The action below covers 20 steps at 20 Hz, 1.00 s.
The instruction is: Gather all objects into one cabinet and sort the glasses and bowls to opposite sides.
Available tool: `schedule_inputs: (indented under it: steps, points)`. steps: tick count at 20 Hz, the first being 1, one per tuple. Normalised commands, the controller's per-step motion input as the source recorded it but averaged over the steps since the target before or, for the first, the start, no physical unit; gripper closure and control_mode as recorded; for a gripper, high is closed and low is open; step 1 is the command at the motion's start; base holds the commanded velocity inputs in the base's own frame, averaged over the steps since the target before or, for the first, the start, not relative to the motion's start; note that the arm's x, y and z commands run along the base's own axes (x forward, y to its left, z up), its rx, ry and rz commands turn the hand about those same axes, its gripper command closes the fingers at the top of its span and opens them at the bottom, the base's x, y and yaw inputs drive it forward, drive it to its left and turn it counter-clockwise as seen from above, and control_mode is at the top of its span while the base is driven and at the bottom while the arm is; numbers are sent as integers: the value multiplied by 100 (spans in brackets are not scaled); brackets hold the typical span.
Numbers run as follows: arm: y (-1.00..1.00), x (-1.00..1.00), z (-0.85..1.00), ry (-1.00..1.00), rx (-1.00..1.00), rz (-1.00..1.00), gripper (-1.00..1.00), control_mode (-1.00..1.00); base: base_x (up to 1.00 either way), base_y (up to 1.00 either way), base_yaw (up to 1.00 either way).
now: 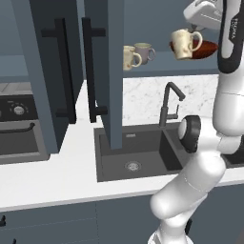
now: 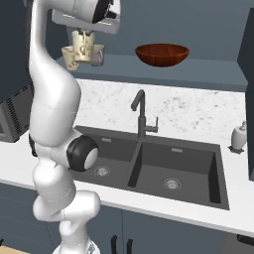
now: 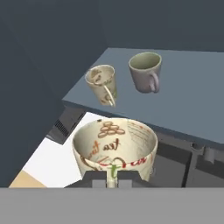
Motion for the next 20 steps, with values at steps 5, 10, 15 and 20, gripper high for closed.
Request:
schedule_inputs:
  steps: [5, 10, 15, 20]
  points:
    - [-4, 52, -65, -22, 15, 0, 100, -100, 0, 0, 0]
    - [-16, 26, -25, -23, 8, -5, 100, -100, 0, 0, 0]
    - [-27, 40, 0, -6, 0, -22, 100, -100, 0, 0, 0]
    - [-2, 22, 0, -2, 0, -9, 100, -100, 0, 0, 0]
